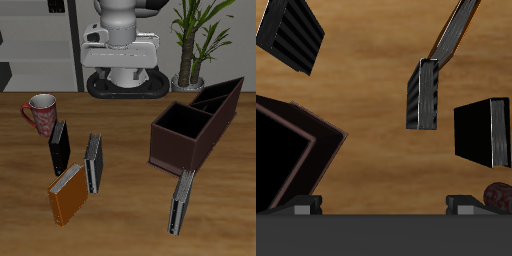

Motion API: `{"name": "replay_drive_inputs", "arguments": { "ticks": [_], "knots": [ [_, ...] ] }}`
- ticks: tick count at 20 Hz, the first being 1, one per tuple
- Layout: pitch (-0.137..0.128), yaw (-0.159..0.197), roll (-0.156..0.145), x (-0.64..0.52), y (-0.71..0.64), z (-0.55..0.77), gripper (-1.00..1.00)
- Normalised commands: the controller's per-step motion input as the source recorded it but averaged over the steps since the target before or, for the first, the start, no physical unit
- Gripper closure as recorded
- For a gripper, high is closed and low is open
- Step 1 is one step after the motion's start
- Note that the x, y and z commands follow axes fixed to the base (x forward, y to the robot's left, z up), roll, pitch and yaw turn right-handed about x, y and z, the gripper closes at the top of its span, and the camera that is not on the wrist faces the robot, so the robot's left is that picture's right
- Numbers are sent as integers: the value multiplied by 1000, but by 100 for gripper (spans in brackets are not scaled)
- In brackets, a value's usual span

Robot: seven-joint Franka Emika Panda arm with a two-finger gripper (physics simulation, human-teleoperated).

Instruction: Place the right striped book into the left desk caddy's front compartment

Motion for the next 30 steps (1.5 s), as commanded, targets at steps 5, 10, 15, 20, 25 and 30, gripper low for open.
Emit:
{"name": "replay_drive_inputs", "arguments": {
  "ticks": [5, 10, 15, 20, 25, 30],
  "knots": [
    [-5, 22, -6, 228, -405, 21, -100],
    [-20, 4, 6, 109, -117, 28, -100],
    [-95, 35, 9, 235, -148, -94, -100],
    [-29, 34, 17, 190, -147, -58, -100],
    [-29, 21, 1, 183, -158, -65, -100],
    [-25, -8, -31, 183, -169, -111, -100]
  ]
}}
